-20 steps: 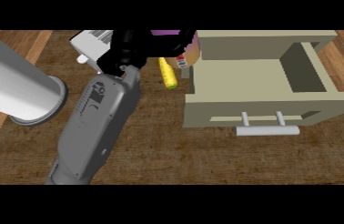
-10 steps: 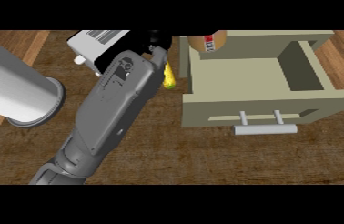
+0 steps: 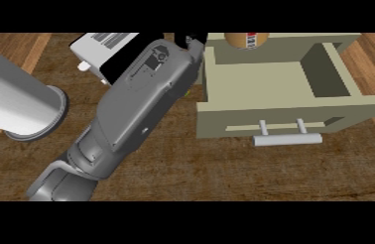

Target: Pick up the can, place it into the drawer and close the drawer

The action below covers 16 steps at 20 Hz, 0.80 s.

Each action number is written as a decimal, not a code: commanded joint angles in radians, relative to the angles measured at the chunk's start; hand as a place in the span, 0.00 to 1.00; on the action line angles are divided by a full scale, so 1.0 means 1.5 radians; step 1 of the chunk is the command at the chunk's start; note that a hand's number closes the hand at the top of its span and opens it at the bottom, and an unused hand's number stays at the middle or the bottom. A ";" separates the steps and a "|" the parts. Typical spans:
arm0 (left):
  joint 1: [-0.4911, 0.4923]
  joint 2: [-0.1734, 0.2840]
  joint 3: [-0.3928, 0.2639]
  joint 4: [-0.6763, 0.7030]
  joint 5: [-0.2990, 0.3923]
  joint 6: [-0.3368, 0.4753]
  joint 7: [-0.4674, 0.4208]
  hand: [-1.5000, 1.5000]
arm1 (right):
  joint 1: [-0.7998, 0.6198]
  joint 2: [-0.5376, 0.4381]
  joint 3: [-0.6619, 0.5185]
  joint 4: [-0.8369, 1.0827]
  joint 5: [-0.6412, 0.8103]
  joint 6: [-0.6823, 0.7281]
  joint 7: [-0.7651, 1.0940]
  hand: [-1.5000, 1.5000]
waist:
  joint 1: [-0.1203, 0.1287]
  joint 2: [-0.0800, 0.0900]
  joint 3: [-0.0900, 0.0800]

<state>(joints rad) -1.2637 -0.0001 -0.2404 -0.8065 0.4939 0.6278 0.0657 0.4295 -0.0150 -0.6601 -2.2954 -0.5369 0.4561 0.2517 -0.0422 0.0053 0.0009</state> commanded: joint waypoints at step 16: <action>-0.069 0.000 -0.154 0.181 0.212 0.044 -0.100 1.00 | -0.049 -0.021 0.011 -0.002 -0.002 -0.021 0.039 0.00 | -0.028 0.007 0.001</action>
<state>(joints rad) -1.3875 0.0000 -0.4212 -0.5561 0.7554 0.6746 -0.0603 0.3602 -0.0403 -0.6444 -2.2781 -0.5326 0.4344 0.2877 -0.0754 0.0147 0.0020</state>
